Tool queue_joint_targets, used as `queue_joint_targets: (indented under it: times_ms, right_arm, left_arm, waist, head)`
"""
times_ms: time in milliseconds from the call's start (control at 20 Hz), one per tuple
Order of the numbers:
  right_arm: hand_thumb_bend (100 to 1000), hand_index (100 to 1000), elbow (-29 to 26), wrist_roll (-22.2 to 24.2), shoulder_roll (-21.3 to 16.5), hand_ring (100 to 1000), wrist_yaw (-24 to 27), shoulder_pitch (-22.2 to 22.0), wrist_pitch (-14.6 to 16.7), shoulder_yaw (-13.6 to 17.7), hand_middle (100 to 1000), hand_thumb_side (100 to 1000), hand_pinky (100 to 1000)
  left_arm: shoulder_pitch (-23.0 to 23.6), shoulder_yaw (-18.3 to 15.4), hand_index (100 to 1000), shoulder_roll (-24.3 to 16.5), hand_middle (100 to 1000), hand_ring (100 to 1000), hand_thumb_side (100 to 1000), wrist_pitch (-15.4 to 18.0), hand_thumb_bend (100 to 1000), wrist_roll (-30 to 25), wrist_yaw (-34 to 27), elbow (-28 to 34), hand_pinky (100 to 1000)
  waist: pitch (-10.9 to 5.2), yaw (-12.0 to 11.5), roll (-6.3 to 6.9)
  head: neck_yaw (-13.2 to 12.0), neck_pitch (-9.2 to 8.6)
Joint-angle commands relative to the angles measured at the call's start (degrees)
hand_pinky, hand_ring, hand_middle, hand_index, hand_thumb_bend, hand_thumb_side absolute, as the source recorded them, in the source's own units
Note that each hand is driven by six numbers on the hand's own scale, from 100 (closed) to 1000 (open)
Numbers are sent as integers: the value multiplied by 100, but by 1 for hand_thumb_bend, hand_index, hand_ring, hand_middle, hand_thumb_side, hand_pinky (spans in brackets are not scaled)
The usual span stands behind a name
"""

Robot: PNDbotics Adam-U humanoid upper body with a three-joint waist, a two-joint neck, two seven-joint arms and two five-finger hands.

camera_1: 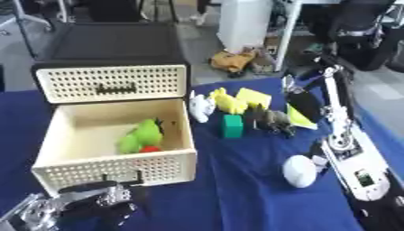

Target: Pick up objects from table and place into drawer.

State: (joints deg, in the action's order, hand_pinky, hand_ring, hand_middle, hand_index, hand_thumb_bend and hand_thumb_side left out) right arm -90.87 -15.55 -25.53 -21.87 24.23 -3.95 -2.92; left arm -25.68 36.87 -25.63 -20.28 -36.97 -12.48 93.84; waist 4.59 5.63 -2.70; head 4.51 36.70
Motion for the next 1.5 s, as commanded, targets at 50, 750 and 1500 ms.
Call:
queue_joint_targets:
  times_ms: [50,750,1500]
  right_arm:
    - [100,794,-53,-5,-179,604,64,109,29,20,709,518,529]
    - [100,794,-131,24,-119,603,90,95,62,-12,708,521,528]
    - [100,794,-134,79,-81,602,113,89,176,-1,707,523,527]
  left_arm:
    - [-103,-39,678,21,100,100,1000,-161,402,-55,-359,-131,100]
    - [-370,-207,682,250,100,100,1000,13,346,578,-1634,-884,100]
    - [-853,-825,680,692,100,100,1000,1415,232,700,-345,-2009,100]
  waist:
    - [-45,18,2]
    - [-7,83,-9]
    - [39,137,-13]
  head:
    - [-17,-46]
    - [-56,-49]
    - [-80,-66]
